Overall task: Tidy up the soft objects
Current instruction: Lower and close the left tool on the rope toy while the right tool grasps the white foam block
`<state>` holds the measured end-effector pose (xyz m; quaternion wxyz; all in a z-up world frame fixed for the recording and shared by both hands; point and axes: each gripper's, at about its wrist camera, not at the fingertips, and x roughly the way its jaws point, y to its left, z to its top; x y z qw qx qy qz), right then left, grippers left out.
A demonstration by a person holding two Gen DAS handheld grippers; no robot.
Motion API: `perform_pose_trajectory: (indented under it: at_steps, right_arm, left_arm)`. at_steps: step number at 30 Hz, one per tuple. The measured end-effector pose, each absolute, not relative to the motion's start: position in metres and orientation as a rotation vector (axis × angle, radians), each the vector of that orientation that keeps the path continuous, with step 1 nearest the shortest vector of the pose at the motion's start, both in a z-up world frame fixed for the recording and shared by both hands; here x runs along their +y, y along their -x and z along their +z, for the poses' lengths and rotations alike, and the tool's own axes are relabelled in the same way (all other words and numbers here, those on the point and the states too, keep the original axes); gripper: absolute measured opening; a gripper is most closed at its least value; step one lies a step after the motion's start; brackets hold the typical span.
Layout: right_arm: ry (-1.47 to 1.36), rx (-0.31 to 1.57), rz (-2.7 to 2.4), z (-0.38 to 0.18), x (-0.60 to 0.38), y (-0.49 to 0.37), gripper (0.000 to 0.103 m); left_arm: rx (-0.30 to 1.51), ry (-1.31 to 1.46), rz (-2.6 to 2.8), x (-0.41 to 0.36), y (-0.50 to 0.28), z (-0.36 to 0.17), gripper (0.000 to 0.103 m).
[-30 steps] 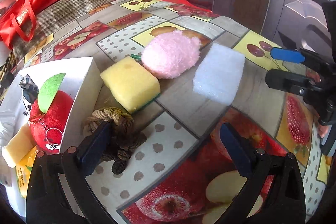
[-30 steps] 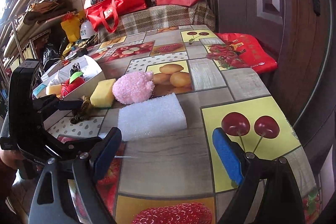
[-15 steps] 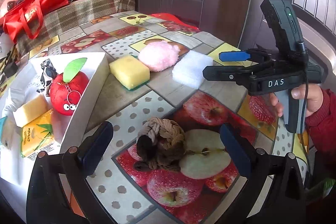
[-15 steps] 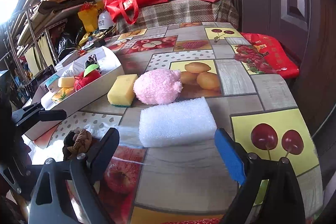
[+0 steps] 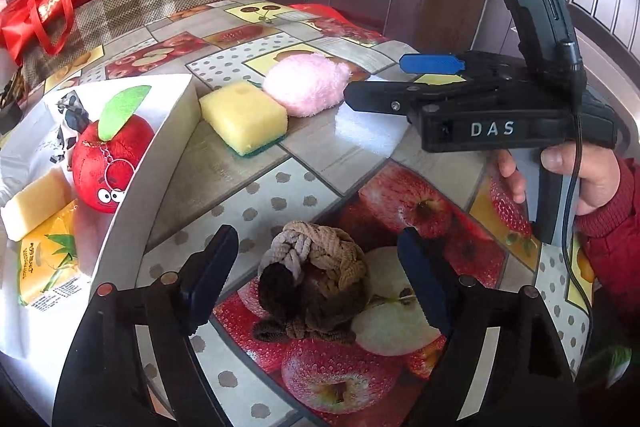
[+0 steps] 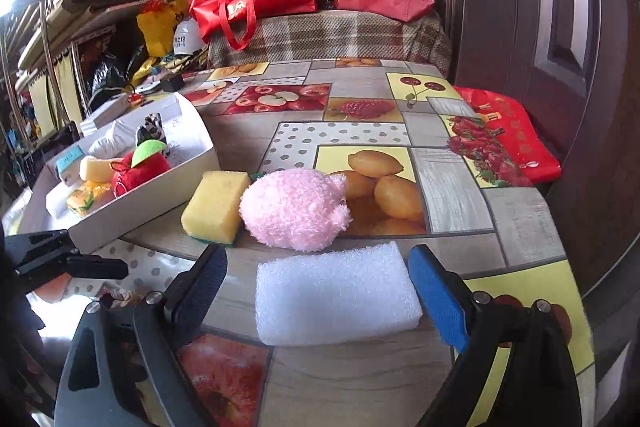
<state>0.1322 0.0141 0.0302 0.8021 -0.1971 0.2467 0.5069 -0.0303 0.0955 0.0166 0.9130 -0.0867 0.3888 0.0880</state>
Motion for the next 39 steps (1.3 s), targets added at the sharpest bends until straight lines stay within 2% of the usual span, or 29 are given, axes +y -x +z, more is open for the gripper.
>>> perform_pose_trajectory:
  at_steps: [3,7,11,14,19,27,28,29,30,31,33,34,39]
  right_arm:
    - [0.530,0.468,0.940,0.028,0.037,-0.125,0.093]
    - [0.619,0.533,0.924,0.015,0.059,-0.128,0.093]
    - [0.662,0.553,0.896,0.008,0.034,-0.133,0.093]
    - [0.626,0.572,0.873,0.009,-0.013,-0.143,0.093]
    - [0.400,0.649,0.903,0.026,-0.066,-0.160,0.093]
    - [0.487,0.715,0.831,0.007,-0.008,-0.163,0.093]
    - [0.484,0.718,0.824,0.008,-0.004,-0.165,0.091]
    - [0.482,0.720,0.831,0.007,-0.002,-0.168,0.087]
    - [0.472,0.726,0.856,0.008,0.000,-0.169,0.066]
    - [0.467,0.719,0.867,0.009,0.000,-0.168,0.052]
    - [0.479,0.696,0.865,0.008,-0.002,-0.164,0.052]
    - [0.476,0.694,0.871,0.008,-0.004,-0.163,0.052]
    - [0.342,0.529,0.871,0.031,-0.032,-0.148,0.052]
  left_arm:
    - [0.804,0.193,0.187,0.098,0.030,0.016,0.083]
    - [0.816,0.202,0.184,0.099,0.030,0.014,0.083]
    - [0.828,0.206,0.182,0.101,0.029,0.012,0.083]
    - [0.828,0.206,0.187,0.102,0.029,0.011,0.083]
    - [0.826,0.183,0.189,0.098,0.028,0.011,0.082]
    - [0.830,0.196,0.205,0.102,0.030,0.011,0.062]
    - [0.833,0.187,0.210,0.101,0.029,0.010,0.056]
    - [0.837,0.174,0.212,0.099,0.029,0.010,0.055]
    - [0.840,0.161,0.209,0.097,0.029,0.010,0.052]
    - [0.841,0.149,0.204,0.095,0.028,0.010,0.049]
    - [0.842,0.134,0.199,0.092,0.028,0.010,0.044]
    - [0.838,0.131,0.193,0.092,0.029,0.011,0.036]
    - [0.770,0.096,0.210,0.086,0.038,0.020,0.034]
